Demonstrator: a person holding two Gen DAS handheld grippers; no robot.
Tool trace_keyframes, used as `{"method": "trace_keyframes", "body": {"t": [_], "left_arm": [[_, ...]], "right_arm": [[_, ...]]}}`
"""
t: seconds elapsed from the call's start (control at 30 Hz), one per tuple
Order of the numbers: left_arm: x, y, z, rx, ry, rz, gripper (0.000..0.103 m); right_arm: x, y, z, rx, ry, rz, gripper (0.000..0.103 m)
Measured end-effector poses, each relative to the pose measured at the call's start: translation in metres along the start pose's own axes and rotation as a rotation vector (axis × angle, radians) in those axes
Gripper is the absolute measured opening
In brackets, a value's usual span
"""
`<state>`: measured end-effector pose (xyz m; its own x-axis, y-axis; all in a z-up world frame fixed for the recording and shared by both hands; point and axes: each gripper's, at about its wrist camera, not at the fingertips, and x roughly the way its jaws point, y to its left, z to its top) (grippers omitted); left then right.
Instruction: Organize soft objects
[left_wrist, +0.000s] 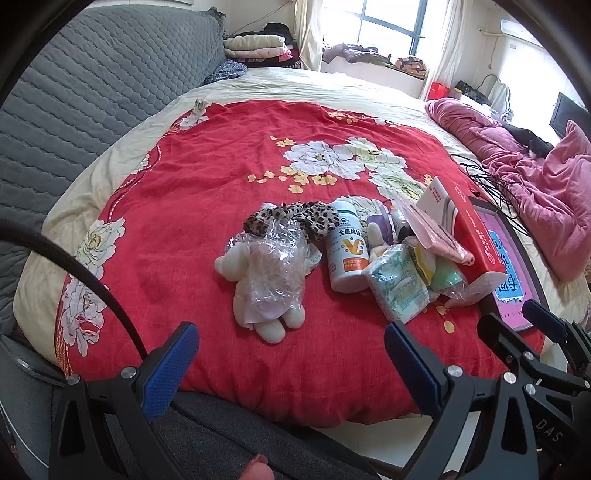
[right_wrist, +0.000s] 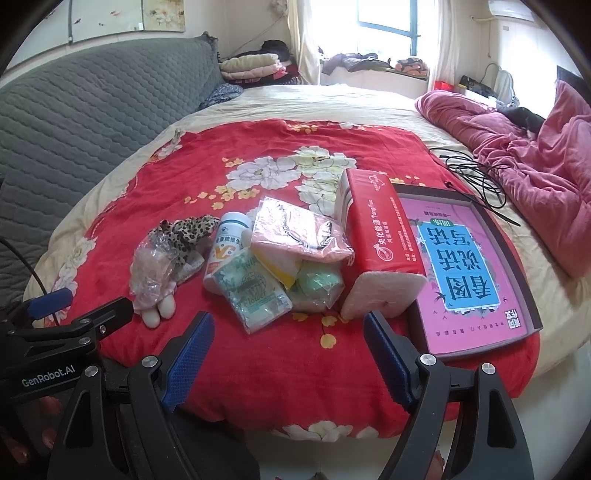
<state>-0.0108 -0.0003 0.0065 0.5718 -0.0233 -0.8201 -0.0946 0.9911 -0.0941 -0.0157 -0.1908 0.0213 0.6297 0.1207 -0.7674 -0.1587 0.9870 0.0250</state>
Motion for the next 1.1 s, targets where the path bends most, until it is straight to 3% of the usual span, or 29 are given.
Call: {"method": "trace_keyframes", "body": {"t": [0.77, 1.1], "left_arm": [[0.001, 0.007, 0.003, -0.025, -0.015, -0.06, 0.101], [0.018, 0.033, 0.004, -0.096, 0.02, -0.072, 0.101]], "right_arm": [[0.005, 0.001, 0.002, -0.009, 0.0, 0.004, 0.083], [0.013, -0.001, 0.002, 0.0, 0.003, 0.011, 0.083]]}}
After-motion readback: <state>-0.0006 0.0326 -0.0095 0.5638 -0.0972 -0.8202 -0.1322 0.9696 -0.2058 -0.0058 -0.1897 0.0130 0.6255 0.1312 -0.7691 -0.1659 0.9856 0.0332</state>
